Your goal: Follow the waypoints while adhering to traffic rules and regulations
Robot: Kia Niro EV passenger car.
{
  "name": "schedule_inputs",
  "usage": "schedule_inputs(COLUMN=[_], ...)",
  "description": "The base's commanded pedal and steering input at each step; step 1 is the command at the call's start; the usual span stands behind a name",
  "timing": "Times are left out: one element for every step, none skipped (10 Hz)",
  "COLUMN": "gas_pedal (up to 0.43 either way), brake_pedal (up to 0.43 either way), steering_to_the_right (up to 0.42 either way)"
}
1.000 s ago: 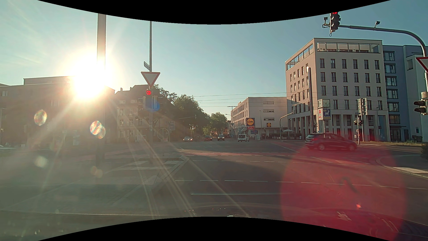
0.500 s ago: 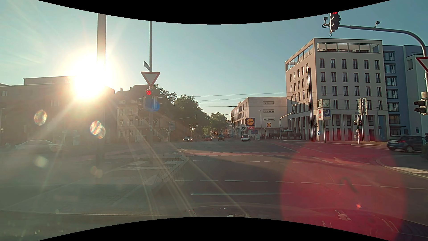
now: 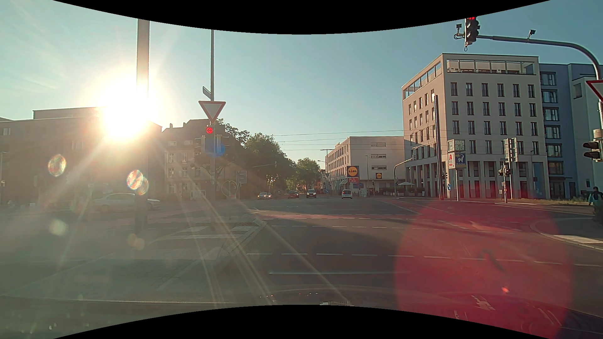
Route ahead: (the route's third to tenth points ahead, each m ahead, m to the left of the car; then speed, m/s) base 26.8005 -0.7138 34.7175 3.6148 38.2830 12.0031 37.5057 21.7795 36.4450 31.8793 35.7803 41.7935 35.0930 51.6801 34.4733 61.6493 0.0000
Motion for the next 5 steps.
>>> schedule_inputs(gas_pedal=[0.000, 0.000, 0.000, 0.000, 0.000], brake_pedal=[0.226, 0.226, 0.226, 0.226, 0.226], steering_to_the_right=[-0.001, -0.001, -0.001, -0.001, -0.001])
